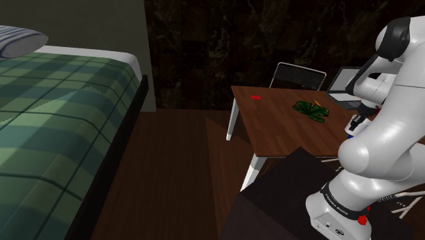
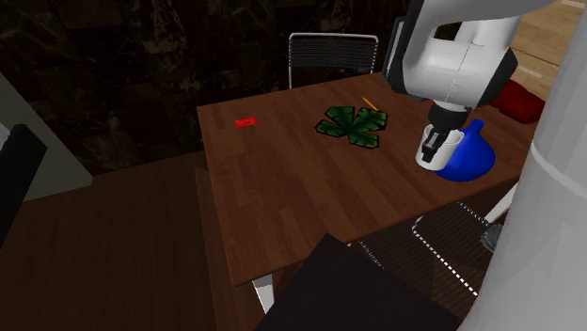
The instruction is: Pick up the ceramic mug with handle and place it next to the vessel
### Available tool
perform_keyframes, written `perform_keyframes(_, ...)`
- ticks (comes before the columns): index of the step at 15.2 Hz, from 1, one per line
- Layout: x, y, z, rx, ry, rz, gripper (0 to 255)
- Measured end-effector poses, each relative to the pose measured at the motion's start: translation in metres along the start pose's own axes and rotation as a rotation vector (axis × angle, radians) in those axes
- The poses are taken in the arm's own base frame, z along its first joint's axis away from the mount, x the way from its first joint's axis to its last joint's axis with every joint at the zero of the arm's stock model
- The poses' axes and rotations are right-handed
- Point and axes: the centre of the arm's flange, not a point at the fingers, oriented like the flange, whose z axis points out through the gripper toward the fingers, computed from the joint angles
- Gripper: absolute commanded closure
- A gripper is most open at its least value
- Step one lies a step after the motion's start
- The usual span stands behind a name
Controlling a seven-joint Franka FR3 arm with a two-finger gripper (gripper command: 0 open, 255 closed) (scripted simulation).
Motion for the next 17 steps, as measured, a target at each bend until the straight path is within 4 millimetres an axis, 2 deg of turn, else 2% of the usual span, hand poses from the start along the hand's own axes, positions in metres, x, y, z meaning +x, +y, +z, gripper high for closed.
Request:
perform_keyframes(8, 0.009, -0.005, 0.036, -0.006, 0.014, -0.009, 255)
perform_keyframes(15, 0.014, -0.003, 0.04, -0.014, 0.018, -0.008, 255)
perform_keyframes(16, 0.013, -0.004, 0.04, -0.015, 0.019, -0.011, 0)
perform_keyframes(17, 0.008, -0.004, 0.044, -0.008, 0.01, -0.006, 0)
